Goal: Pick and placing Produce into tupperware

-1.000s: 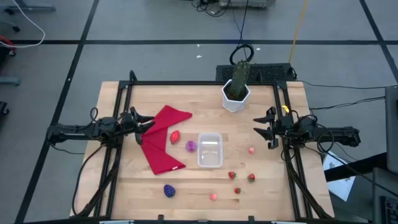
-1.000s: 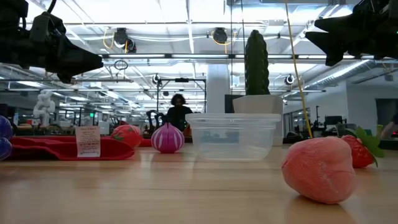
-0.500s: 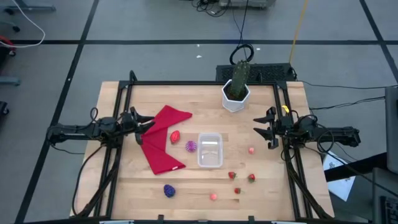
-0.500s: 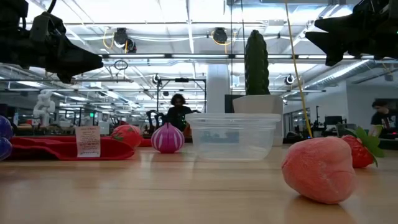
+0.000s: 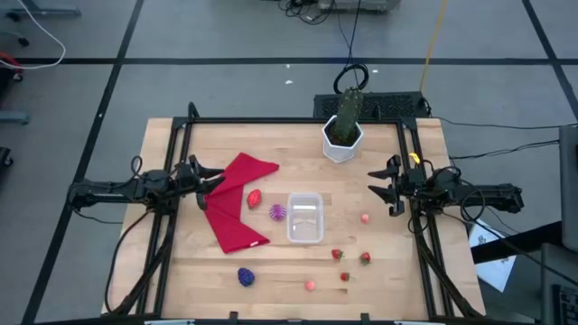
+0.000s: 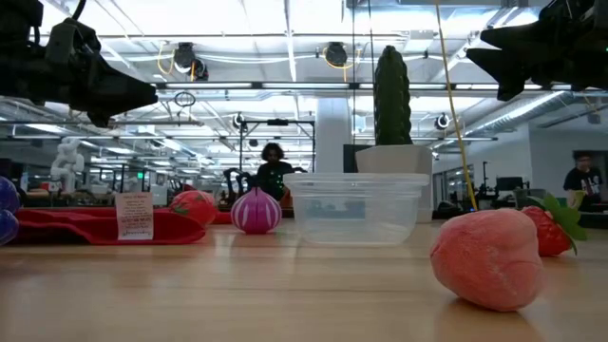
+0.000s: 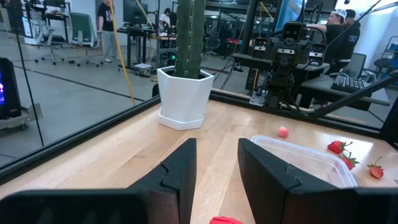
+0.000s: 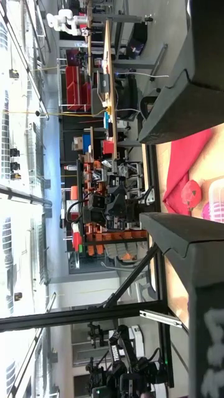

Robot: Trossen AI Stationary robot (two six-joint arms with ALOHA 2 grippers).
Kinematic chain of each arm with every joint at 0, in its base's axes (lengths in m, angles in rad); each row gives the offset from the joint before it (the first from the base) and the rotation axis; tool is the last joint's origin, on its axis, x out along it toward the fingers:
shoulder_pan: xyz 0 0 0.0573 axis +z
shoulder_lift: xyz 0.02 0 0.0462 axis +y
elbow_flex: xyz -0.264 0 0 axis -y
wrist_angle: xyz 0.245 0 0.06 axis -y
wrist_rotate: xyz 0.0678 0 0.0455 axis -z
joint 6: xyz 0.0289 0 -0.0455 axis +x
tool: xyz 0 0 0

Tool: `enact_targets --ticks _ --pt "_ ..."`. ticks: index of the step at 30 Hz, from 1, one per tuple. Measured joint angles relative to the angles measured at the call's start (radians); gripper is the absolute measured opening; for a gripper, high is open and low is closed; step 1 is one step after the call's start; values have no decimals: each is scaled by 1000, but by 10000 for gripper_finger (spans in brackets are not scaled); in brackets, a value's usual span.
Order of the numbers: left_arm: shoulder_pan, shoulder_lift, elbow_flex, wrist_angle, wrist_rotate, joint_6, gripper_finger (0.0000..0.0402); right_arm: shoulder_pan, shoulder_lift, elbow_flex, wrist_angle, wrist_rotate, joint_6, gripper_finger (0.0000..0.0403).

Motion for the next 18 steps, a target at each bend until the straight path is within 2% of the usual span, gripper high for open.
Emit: enact_targets --ticks 18 --pt "-1 0 1 -7 22 0 120 0 0 0 0 0 0 185"
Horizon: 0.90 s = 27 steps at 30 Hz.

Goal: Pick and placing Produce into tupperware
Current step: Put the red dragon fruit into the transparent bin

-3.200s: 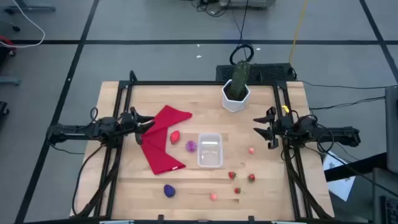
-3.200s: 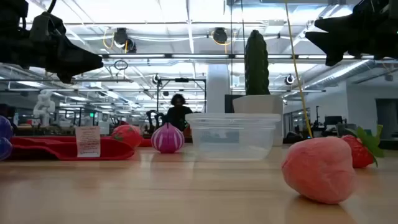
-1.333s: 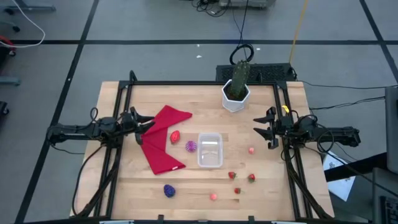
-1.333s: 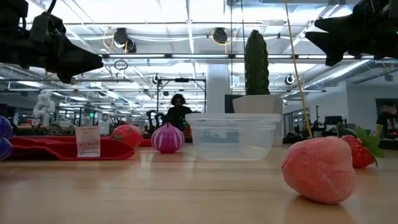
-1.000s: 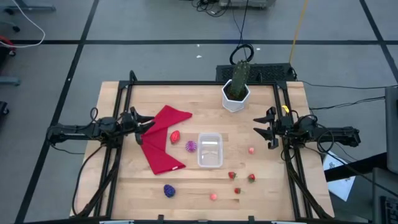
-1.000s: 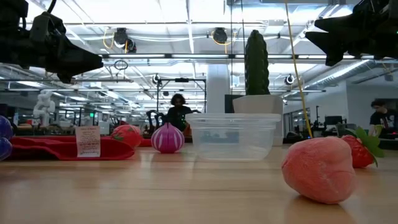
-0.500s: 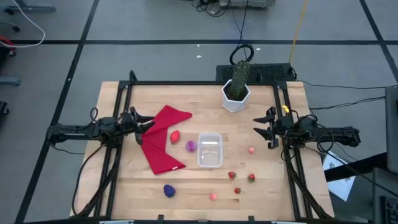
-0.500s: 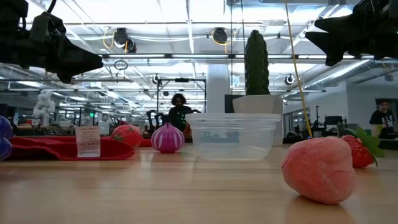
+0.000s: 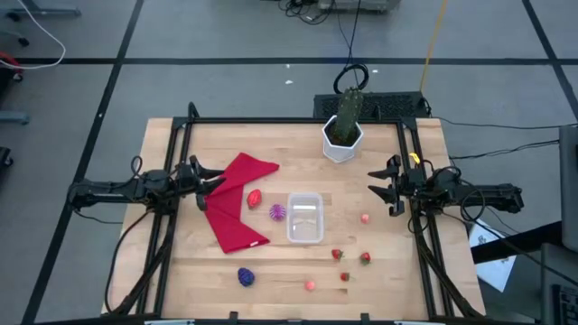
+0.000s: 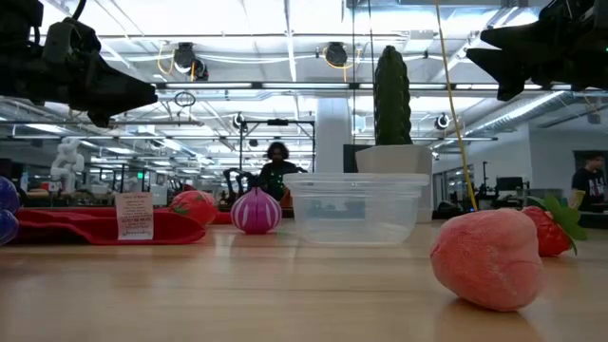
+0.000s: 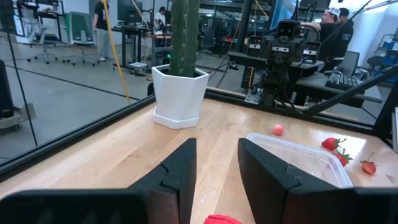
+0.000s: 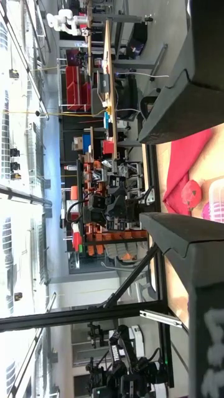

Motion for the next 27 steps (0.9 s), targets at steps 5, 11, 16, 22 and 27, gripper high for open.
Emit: enact_targets --ticks 5,11,16,22,27 --pt "0 0 0 4 0 0 120 0 0 0 2 0 0 185" --pt "1 0 0 9 0 0 120 0 0 0 2 0 0 185" --pt "1 0 0 10 0 0 120 0 0 0 2 0 0 185" --pt "1 0 0 12 0 0 120 0 0 0 5 0 -2 185" --pt "1 0 0 33 -39 1 120 0 0 0 8 0 -57 185"
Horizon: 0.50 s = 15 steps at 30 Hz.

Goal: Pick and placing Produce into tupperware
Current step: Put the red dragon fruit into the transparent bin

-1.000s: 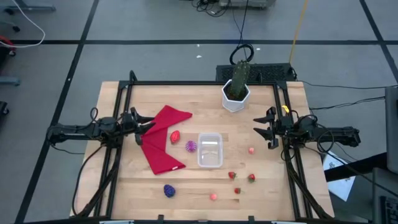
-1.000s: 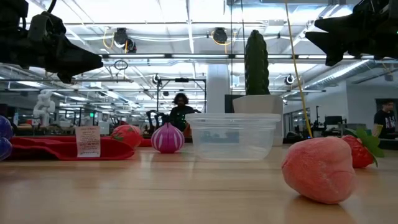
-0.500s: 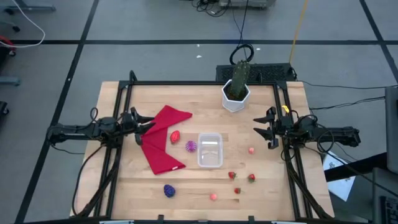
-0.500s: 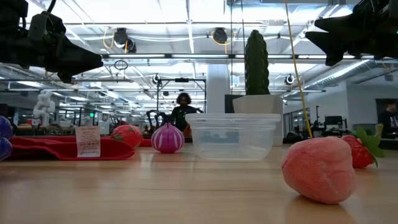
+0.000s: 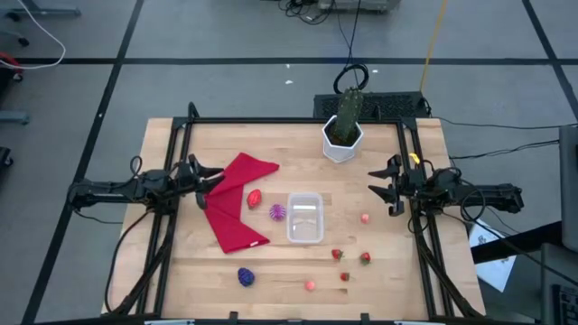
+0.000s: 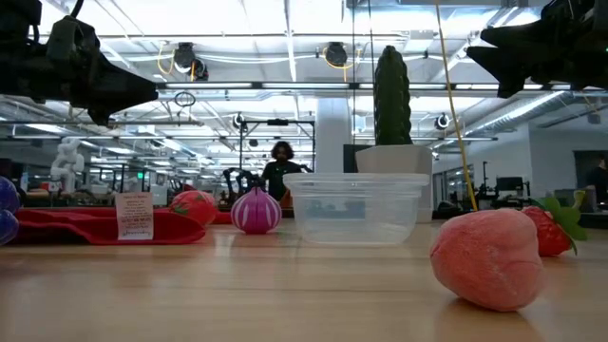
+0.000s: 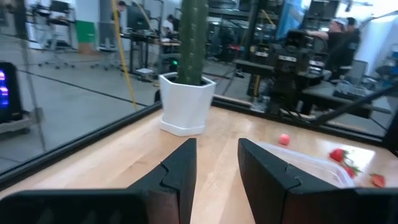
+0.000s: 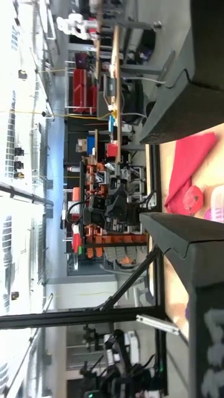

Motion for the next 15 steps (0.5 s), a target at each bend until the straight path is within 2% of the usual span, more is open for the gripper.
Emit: enact_targets --ticks 4,8,15 --pt "0 0 0 0 -8 0 120 0 0 0 0 0 -75 185" --pt "0 0 0 0 -30 -1 120 0 0 0 3 0 -81 185" --pt "-1 0 0 2 -30 -61 120 0 0 0 7 -3 29 185"
